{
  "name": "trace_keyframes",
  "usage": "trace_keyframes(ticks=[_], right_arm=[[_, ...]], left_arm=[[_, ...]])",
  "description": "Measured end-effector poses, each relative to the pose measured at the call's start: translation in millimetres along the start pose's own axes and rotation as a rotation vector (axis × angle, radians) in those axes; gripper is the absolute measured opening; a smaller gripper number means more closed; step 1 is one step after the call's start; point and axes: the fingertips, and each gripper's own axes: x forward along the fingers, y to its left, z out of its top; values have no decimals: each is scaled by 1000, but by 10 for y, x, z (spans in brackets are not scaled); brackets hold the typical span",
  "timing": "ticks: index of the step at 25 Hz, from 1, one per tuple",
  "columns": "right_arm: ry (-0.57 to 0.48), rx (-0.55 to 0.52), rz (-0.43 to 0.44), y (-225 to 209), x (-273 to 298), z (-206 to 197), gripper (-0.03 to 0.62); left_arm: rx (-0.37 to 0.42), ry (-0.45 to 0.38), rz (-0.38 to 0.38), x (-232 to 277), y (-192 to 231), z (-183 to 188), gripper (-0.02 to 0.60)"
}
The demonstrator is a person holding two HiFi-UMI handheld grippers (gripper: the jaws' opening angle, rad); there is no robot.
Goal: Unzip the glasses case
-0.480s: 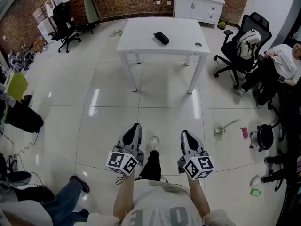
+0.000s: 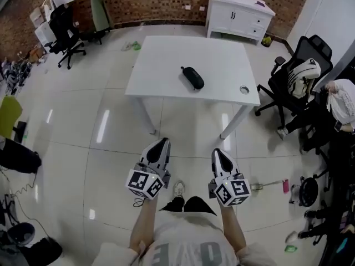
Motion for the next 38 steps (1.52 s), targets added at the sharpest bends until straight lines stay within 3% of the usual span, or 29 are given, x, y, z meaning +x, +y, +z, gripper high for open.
trace_keyframes(ticks=[10, 13, 15, 24, 29, 35, 38], right_arm=[[66, -26, 61, -1088, 2040, 397, 0], [122, -36, 84, -1287, 2512, 305, 0], [184, -48, 76, -1399, 2792, 165, 2], [473, -27, 74, -1614, 3542, -494, 2], [583, -47, 83, -1606, 3757, -718, 2], [637, -72, 29, -1810, 3977, -764, 0], [616, -69, -29, -2079, 4064, -678, 0]], left_arm=[[35, 90, -15, 2244, 807, -127, 3], [106, 141, -28, 2766, 1021, -184, 3], [110, 157, -29, 3049, 1173, -207, 3], [79, 300, -60, 3846, 1756, -617, 3], [78, 385, -105, 4254, 1992, -856, 3], [135, 552, -208, 4662, 1969, -1198, 3], [138, 670, -209, 4708, 1993, -1461, 3]])
